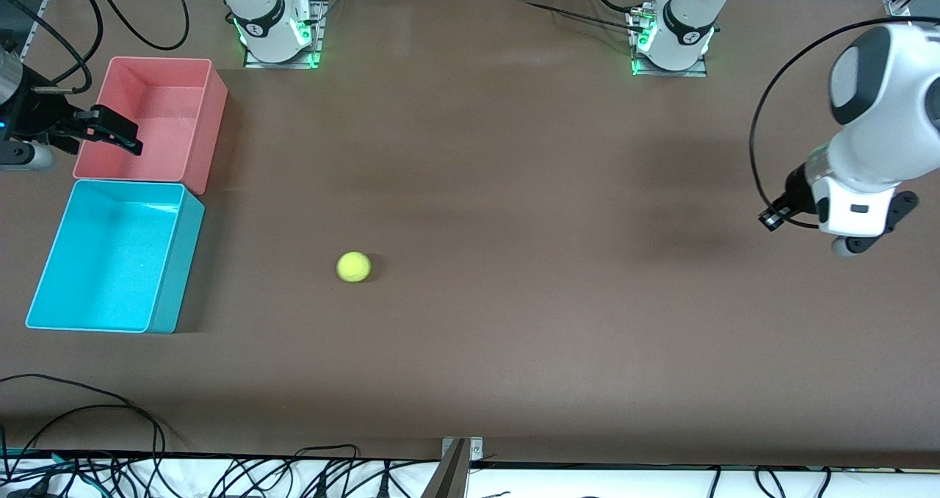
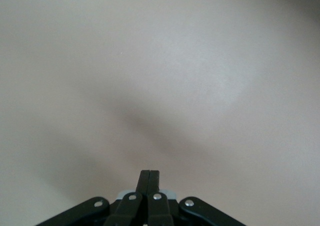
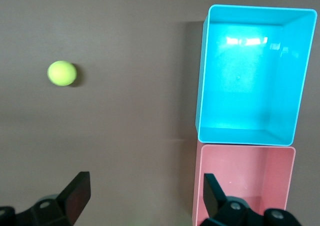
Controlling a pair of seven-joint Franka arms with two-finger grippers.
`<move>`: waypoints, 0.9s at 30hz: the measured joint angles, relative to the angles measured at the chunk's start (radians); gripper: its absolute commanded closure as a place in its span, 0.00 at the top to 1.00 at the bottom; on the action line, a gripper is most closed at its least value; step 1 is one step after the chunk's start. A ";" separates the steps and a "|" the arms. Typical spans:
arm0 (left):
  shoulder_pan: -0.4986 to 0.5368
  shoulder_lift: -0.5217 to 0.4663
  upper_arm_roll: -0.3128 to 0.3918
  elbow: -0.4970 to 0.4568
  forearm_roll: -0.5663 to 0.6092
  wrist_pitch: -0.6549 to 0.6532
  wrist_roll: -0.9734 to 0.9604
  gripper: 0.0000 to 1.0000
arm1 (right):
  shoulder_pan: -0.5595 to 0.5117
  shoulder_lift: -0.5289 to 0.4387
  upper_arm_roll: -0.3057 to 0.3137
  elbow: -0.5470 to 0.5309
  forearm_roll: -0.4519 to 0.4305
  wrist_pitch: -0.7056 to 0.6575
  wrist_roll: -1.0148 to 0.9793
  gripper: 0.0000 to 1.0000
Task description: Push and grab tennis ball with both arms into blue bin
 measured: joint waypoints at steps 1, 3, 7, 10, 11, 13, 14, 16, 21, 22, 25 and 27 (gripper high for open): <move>0.001 0.000 0.000 0.011 0.000 -0.009 0.028 0.00 | 0.000 0.005 0.000 -0.001 0.000 0.000 0.000 1.00; 0.003 0.000 0.000 0.036 0.000 -0.037 0.099 0.00 | 0.003 0.021 0.002 -0.001 -0.001 0.001 0.000 1.00; 0.004 0.000 0.000 0.125 0.000 -0.137 0.323 0.06 | 0.011 0.063 0.004 -0.001 -0.001 0.019 0.000 1.00; 0.004 0.000 0.000 0.139 0.000 -0.154 0.359 0.11 | 0.011 0.068 0.004 -0.001 -0.001 0.022 0.000 1.00; 0.003 0.001 0.000 0.145 0.000 -0.166 0.380 0.13 | 0.012 0.070 0.004 -0.001 -0.001 0.023 0.000 1.00; 0.003 0.001 0.000 0.157 0.000 -0.186 0.412 0.16 | 0.013 0.074 0.004 -0.001 -0.001 0.026 0.000 1.00; 0.003 0.001 0.000 0.165 0.000 -0.199 0.430 0.20 | 0.014 0.078 0.004 -0.001 -0.001 0.030 0.000 1.00; 0.004 0.000 0.000 0.186 0.000 -0.226 0.466 0.39 | 0.018 0.089 0.005 -0.001 -0.001 0.050 0.000 1.00; 0.004 0.000 0.000 0.217 0.000 -0.249 0.500 1.00 | 0.039 0.123 0.008 -0.001 0.000 0.111 0.000 1.00; 0.004 0.001 0.000 0.219 0.000 -0.251 0.501 1.00 | 0.045 0.132 0.009 -0.001 0.000 0.124 0.000 1.00; 0.004 0.001 0.000 0.223 0.000 -0.251 0.503 1.00 | 0.061 0.161 0.009 -0.002 0.000 0.154 0.000 1.00; 0.004 0.001 0.000 0.225 0.000 -0.251 0.503 1.00 | 0.068 0.184 0.009 -0.003 0.000 0.181 0.001 1.00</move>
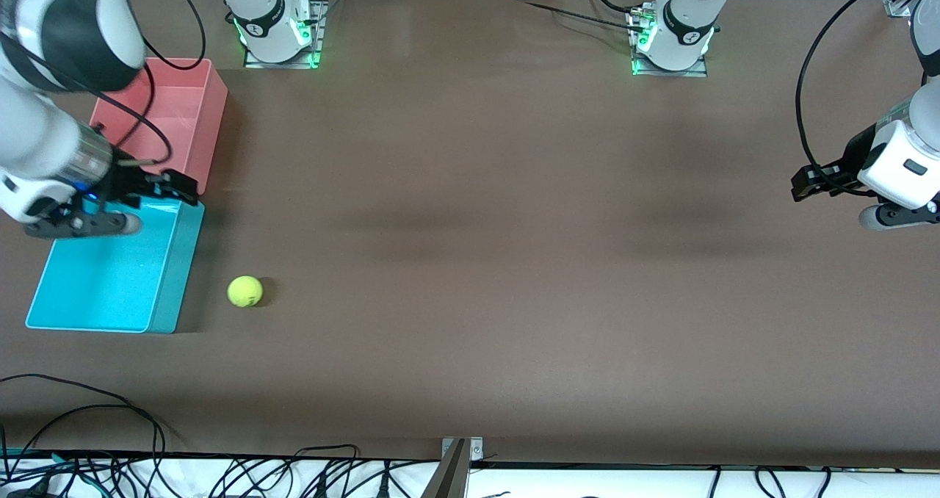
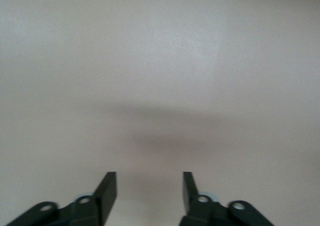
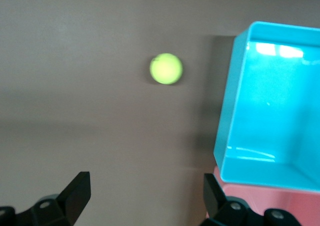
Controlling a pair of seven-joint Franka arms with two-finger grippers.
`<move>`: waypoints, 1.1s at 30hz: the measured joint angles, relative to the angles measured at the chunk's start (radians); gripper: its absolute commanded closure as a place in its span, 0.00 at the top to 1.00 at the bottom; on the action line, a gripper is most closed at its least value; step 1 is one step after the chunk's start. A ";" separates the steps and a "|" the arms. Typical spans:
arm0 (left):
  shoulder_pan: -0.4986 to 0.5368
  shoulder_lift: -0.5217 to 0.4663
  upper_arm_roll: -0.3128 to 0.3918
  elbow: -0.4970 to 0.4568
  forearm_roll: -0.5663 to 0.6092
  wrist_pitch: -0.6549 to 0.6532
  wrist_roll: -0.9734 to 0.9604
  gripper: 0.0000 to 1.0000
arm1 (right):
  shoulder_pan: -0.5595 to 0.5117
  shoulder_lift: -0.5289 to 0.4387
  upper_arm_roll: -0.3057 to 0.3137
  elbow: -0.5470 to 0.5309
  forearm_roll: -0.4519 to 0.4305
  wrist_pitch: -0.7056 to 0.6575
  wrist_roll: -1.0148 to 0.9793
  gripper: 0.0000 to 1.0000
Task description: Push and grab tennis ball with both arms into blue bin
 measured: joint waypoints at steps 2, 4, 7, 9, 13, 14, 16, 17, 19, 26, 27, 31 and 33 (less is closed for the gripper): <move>0.000 0.000 0.000 0.005 0.000 -0.001 0.001 1.00 | 0.003 0.028 0.000 -0.001 0.000 0.036 0.000 1.00; 0.000 0.000 0.000 0.015 0.000 -0.003 0.002 1.00 | 0.003 0.058 0.000 -0.002 0.000 0.074 0.000 1.00; 0.000 0.000 0.000 0.036 -0.012 -0.005 0.003 1.00 | 0.002 0.102 -0.001 -0.003 -0.004 0.133 0.000 1.00; 0.000 0.000 0.000 0.054 -0.023 -0.005 0.004 1.00 | 0.002 0.131 -0.001 -0.003 -0.018 0.171 0.000 1.00; 0.000 0.000 0.000 0.082 -0.041 -0.011 0.006 1.00 | 0.002 0.190 -0.001 -0.003 -0.091 0.249 0.000 1.00; 0.000 0.000 0.000 0.085 -0.043 -0.012 0.006 1.00 | 0.003 0.202 -0.001 -0.003 -0.105 0.264 0.000 1.00; 0.001 0.001 0.000 0.088 -0.046 -0.013 0.008 1.00 | 0.004 0.227 -0.001 -0.003 -0.126 0.294 0.000 1.00; 0.001 0.002 0.000 0.089 -0.046 -0.013 0.009 1.00 | 0.006 0.239 -0.001 -0.003 -0.133 0.308 0.000 1.00; 0.001 0.003 0.000 0.089 -0.047 -0.013 0.010 1.00 | 0.008 0.257 -0.001 -0.002 -0.146 0.332 0.000 1.00; 0.000 0.015 -0.001 0.090 -0.050 -0.013 0.013 1.00 | 0.010 0.305 -0.001 -0.002 -0.192 0.403 -0.001 1.00; 0.000 0.016 -0.001 0.090 -0.050 -0.013 0.013 1.00 | 0.010 0.311 -0.002 -0.002 -0.200 0.411 -0.001 1.00; -0.002 0.019 -0.003 0.091 -0.050 -0.013 0.015 1.00 | 0.010 0.334 -0.002 -0.001 -0.262 0.435 -0.001 1.00; -0.003 0.019 -0.003 0.092 -0.050 -0.013 0.015 1.00 | 0.010 0.345 -0.002 -0.001 -0.297 0.451 -0.001 1.00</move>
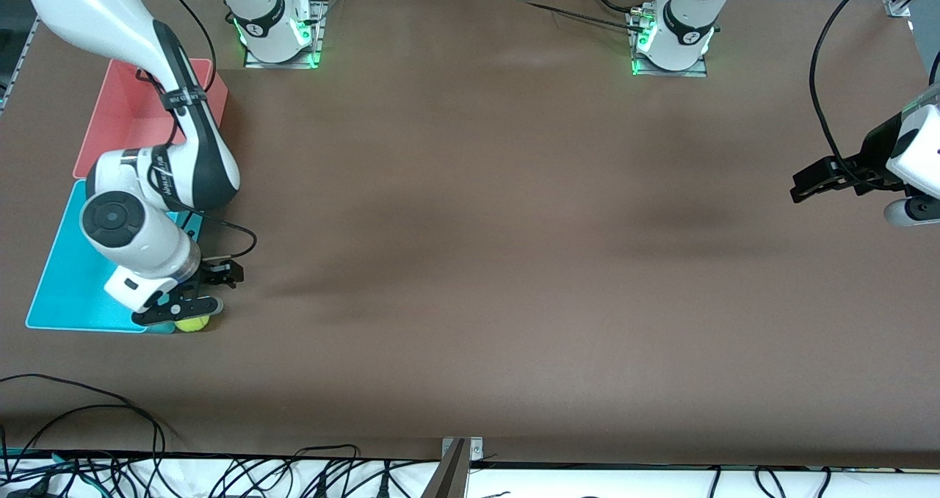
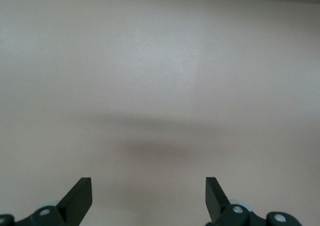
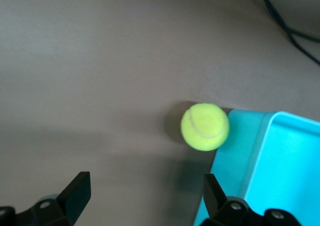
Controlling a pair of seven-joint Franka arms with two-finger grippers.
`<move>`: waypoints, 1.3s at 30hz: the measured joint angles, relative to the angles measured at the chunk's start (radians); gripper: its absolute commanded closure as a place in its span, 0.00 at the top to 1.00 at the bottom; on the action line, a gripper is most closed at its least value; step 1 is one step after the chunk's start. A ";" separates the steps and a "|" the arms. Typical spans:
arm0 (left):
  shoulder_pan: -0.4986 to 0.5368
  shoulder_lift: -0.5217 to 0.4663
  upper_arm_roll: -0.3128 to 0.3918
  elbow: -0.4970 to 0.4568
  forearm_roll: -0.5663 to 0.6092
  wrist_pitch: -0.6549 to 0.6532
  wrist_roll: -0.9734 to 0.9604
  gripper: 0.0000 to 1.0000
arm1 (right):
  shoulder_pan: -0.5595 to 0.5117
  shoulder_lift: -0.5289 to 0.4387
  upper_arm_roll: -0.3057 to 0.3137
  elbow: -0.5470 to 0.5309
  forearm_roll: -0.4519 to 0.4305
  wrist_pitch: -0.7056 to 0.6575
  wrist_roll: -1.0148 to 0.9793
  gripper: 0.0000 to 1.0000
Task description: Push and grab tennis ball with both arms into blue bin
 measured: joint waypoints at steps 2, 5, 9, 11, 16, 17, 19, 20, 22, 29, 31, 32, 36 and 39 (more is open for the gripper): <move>0.000 0.000 -0.001 0.000 0.000 0.000 0.000 1.00 | 0.000 0.011 -0.001 0.000 -0.028 0.017 0.000 1.00; -0.001 0.000 -0.001 0.001 0.000 0.000 0.001 1.00 | -0.001 0.026 -0.003 0.000 -0.059 0.046 0.000 1.00; -0.001 0.001 -0.002 0.001 0.000 0.000 0.001 1.00 | -0.004 0.048 -0.006 0.000 -0.074 0.102 -0.002 1.00; -0.002 0.001 -0.003 0.001 0.000 0.000 0.001 1.00 | -0.007 0.062 -0.008 0.000 -0.087 0.142 -0.008 1.00; -0.003 0.001 -0.006 0.002 0.000 0.000 0.002 1.00 | -0.026 0.107 -0.014 0.000 -0.124 0.243 -0.021 1.00; -0.003 0.001 -0.006 0.002 0.000 0.000 0.001 1.00 | -0.031 0.116 -0.015 0.000 -0.133 0.261 -0.024 1.00; -0.003 0.001 -0.006 0.002 0.000 0.000 0.002 1.00 | -0.043 0.132 -0.017 0.001 -0.155 0.294 -0.031 1.00; -0.003 0.001 -0.006 0.002 0.000 0.000 0.001 1.00 | -0.049 0.139 -0.017 0.001 -0.166 0.309 -0.034 1.00; -0.003 0.001 -0.006 0.002 0.000 0.000 0.002 1.00 | -0.060 0.152 -0.017 0.001 -0.181 0.335 -0.038 1.00; -0.003 0.002 -0.006 0.002 0.000 0.000 0.002 1.00 | -0.072 0.192 -0.017 0.001 -0.186 0.416 -0.051 1.00; -0.003 0.002 -0.006 0.002 0.000 0.000 0.002 1.00 | -0.073 0.208 -0.020 0.001 -0.192 0.449 -0.053 1.00; -0.003 0.002 -0.006 0.002 0.000 0.000 0.002 1.00 | -0.073 0.215 -0.024 0.002 -0.201 0.467 -0.054 1.00; -0.003 0.002 -0.006 0.002 0.000 0.000 0.002 1.00 | -0.081 0.234 -0.037 0.003 -0.258 0.519 -0.058 1.00; -0.003 0.002 -0.006 0.002 0.000 0.000 0.002 1.00 | -0.088 0.242 -0.041 0.005 -0.287 0.535 -0.060 1.00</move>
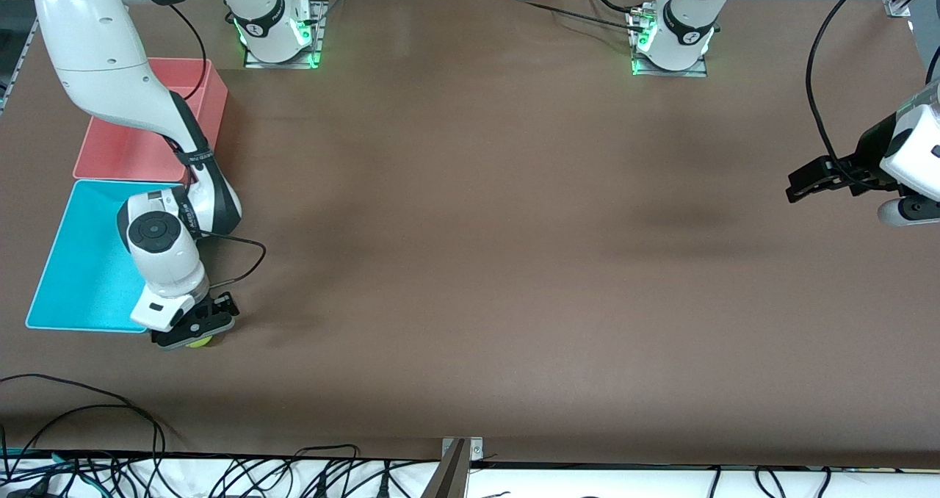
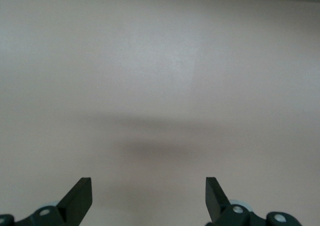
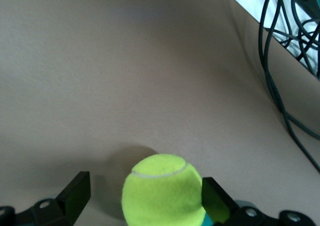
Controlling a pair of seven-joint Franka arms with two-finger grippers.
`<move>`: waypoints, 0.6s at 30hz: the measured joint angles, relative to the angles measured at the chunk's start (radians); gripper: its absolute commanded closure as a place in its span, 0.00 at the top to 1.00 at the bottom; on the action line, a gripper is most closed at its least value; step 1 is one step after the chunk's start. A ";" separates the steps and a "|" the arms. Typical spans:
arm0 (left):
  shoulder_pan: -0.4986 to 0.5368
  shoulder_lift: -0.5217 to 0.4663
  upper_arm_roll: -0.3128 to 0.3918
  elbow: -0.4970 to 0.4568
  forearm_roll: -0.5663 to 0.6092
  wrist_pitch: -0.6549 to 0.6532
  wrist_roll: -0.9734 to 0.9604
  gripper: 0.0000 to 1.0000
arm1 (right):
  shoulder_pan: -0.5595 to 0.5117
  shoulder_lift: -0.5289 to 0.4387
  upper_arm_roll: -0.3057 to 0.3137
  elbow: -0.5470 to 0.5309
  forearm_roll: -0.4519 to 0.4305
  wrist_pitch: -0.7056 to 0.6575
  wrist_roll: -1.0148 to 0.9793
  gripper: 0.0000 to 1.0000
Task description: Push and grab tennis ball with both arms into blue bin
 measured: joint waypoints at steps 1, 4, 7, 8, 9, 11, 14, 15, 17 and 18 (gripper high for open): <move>0.000 0.000 0.000 0.000 0.000 0.000 0.000 1.00 | -0.001 0.001 -0.001 0.000 -0.005 0.003 -0.001 1.00; 0.000 0.000 0.000 0.000 0.000 0.000 0.000 1.00 | -0.003 0.002 -0.003 0.000 -0.009 0.005 -0.007 1.00; 0.000 0.000 0.000 0.000 0.000 0.000 0.000 1.00 | -0.002 0.002 -0.007 0.002 -0.012 0.005 -0.013 1.00; 0.000 0.000 0.000 0.000 0.000 0.000 0.000 1.00 | -0.002 0.003 -0.009 0.002 -0.016 0.005 -0.015 1.00; 0.000 0.000 0.000 0.000 0.000 0.000 0.000 1.00 | -0.002 0.003 -0.010 0.002 -0.021 0.005 -0.018 1.00; 0.000 0.000 0.000 0.000 0.000 0.000 0.000 1.00 | -0.003 0.005 -0.014 0.002 -0.032 0.005 -0.022 1.00; 0.000 0.000 0.000 0.000 0.000 0.000 0.000 1.00 | -0.003 0.008 -0.020 0.002 -0.039 0.005 -0.029 1.00; 0.000 0.000 0.000 0.000 0.000 0.000 0.000 1.00 | -0.003 0.009 -0.022 0.002 -0.039 0.005 -0.030 1.00; 0.000 0.000 0.000 0.000 0.000 0.000 0.000 1.00 | -0.003 0.011 -0.024 0.002 -0.039 0.005 -0.033 0.91; 0.000 0.000 0.000 0.000 0.000 0.000 0.000 1.00 | -0.003 0.012 -0.025 0.002 -0.040 0.005 -0.034 0.84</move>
